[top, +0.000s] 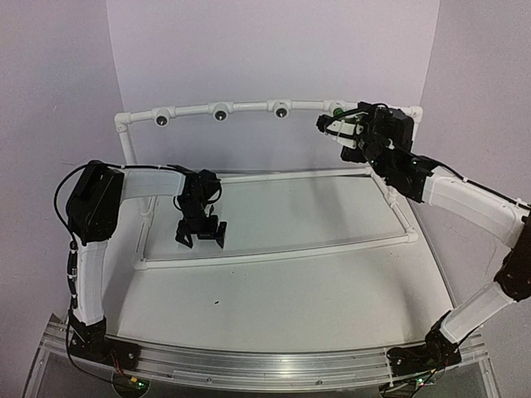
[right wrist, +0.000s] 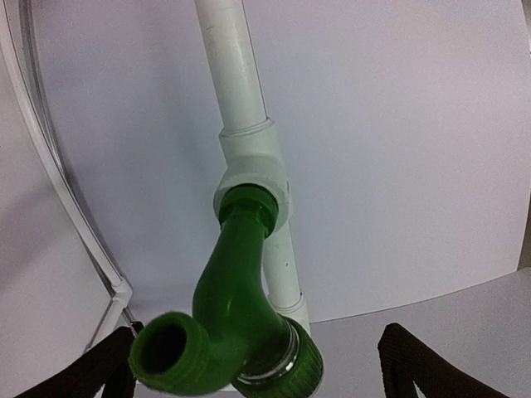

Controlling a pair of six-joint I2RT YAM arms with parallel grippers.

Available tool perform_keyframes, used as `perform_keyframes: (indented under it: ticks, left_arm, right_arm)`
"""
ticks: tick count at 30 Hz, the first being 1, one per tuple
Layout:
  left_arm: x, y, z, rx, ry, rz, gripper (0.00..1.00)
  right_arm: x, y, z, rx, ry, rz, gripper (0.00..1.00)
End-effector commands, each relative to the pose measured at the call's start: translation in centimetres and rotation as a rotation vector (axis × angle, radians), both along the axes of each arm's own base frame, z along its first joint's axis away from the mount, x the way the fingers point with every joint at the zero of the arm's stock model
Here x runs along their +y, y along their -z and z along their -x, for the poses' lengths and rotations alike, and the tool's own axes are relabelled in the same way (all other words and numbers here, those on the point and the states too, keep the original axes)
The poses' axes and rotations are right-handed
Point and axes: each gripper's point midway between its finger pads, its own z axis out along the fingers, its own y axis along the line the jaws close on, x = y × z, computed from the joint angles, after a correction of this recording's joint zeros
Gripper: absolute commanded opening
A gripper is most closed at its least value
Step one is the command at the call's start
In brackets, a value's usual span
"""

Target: Install the water faucets

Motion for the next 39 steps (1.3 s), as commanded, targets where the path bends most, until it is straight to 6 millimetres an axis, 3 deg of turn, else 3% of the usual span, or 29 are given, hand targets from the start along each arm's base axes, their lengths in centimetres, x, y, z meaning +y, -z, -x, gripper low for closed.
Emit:
perform_keyframes:
  ticks: [1,3,8,12,24,39]
  left_arm:
    - [-0.2,-0.9,-0.6,-0.026,0.001,0.012,1.00]
    - [-0.2,-0.9,-0.6,-0.026,0.002,0.011,1.00]
    - [0.0,-0.8,-0.3,-0.024,-0.002,0.009,1.00]
    - [0.1,-0.8,-0.2,-0.022,-0.001,0.007,1.00]
    - [0.0,-0.9,-0.3,-0.023,-0.004,0.012,1.00]
    - [0.2,-0.9,0.0,-0.022,-0.011,0.008,1.00]
  right_arm:
    - [0.5,-1.5,-1.3,-0.099,0.033,-0.002,0.98]
    - [1.0,-1.2,-1.9,-0.093,0.030,-0.039,0.95]
    - [1.7,-0.5,-2.9,-0.075,0.028,-0.163,0.67]
    - [1.7,-0.1,-3.2,-0.054,0.036,-0.283,0.53]
    - [1.4,0.3,-3.1,0.083,0.040,-0.728,0.37]
    - [4.1,1.1,-1.3,0.391,-0.086,-1.357,0.29]
